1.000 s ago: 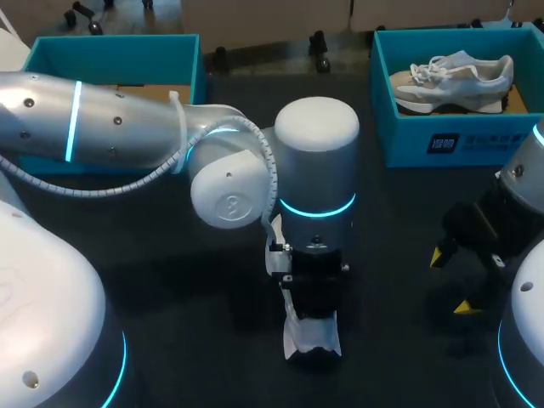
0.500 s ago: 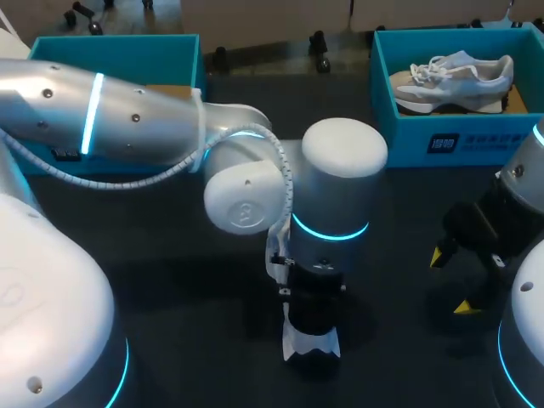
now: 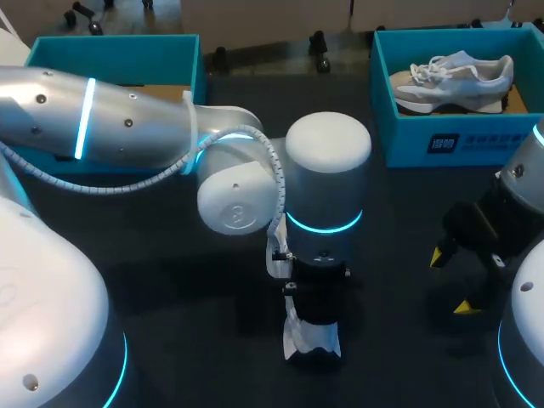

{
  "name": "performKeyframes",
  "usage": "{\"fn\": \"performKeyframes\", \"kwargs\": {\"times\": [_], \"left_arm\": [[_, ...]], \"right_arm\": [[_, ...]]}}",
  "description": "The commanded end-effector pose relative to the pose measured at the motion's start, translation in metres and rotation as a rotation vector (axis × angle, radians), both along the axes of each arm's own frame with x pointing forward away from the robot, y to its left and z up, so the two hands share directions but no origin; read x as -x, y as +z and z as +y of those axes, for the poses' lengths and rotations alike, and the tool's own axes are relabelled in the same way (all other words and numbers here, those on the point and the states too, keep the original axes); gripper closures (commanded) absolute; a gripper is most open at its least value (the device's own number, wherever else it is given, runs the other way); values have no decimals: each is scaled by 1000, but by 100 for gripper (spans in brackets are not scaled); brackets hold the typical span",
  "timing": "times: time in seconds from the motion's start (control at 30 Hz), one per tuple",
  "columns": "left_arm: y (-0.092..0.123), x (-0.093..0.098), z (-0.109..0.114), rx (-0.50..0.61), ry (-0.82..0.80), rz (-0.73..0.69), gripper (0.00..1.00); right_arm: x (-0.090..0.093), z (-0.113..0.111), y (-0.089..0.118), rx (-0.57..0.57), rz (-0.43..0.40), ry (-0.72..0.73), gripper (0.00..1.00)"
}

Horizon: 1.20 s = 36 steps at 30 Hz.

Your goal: Take the shoe out of the shoebox, open the shoe tongue, remove and reinsert the insole, then place the shoe into the shoebox

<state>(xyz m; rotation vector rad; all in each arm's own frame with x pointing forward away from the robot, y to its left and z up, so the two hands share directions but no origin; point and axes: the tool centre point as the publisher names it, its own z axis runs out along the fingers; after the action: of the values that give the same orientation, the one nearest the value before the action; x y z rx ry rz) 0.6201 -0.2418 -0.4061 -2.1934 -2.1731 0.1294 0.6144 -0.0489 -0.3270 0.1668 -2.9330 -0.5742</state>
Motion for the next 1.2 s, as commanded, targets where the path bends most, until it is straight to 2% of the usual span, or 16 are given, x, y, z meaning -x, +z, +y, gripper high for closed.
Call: {"fn": "performKeyframes", "kwargs": {"times": [0.03,0.17,0.37,0.57,0.77,0.93,1.2], "left_arm": [[5,-6,4,44,5,10,100],[22,2,11,71,-17,18,100],[30,14,15,107,-35,26,100],[10,25,13,64,-57,45,100],[-8,24,5,36,-48,55,100],[-11,23,3,24,-43,48,100],[32,21,5,72,-66,17,100]], "right_arm": [[1,0,-1,1,-3,0,0],[1,0,-1,1,-3,0,0],[1,0,-1,1,-3,0,0],[1,0,-1,1,-3,0,0],[1,0,-1,1,-3,0,0],[1,0,-1,1,-3,0,0],[1,0,-1,1,-3,0,0]]}}
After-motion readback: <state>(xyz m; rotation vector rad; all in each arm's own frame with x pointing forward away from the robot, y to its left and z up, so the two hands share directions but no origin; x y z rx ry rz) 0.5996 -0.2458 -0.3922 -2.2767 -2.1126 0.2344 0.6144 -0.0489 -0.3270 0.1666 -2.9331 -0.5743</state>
